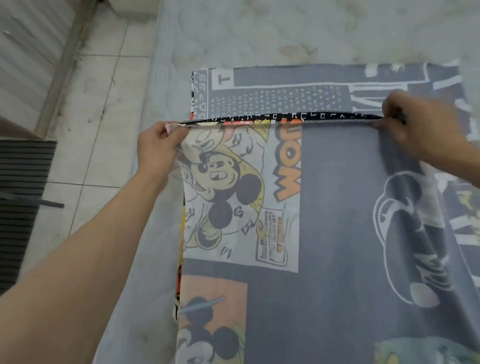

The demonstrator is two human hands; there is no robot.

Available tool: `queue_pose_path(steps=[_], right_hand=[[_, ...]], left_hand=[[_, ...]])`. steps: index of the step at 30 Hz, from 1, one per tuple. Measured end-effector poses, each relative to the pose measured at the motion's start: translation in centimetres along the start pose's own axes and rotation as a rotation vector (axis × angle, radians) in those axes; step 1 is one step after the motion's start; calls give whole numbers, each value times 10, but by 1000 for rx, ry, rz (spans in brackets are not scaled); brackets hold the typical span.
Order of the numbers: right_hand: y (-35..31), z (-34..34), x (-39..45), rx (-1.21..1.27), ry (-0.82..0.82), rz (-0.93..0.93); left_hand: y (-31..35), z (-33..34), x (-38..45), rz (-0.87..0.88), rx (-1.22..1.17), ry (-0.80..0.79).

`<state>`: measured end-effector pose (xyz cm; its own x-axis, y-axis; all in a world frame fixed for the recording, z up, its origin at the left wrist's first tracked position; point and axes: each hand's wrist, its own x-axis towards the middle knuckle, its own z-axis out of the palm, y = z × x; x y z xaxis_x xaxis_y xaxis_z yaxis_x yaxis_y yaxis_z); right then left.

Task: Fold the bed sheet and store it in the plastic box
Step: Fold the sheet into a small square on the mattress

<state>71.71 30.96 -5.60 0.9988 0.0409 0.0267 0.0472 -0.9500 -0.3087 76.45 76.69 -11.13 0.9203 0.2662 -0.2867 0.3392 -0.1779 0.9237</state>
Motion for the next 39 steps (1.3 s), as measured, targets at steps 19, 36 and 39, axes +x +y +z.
queue_pose_path(steps=[19, 36, 39], right_hand=[[38, 182, 231, -172, 182, 190], [45, 220, 253, -78, 229, 476], [46, 218, 251, -30, 300, 475]], left_hand=[[-61, 109, 238, 303, 773, 321], [-76, 127, 260, 311, 886, 396], [-62, 122, 256, 327, 796, 354]])
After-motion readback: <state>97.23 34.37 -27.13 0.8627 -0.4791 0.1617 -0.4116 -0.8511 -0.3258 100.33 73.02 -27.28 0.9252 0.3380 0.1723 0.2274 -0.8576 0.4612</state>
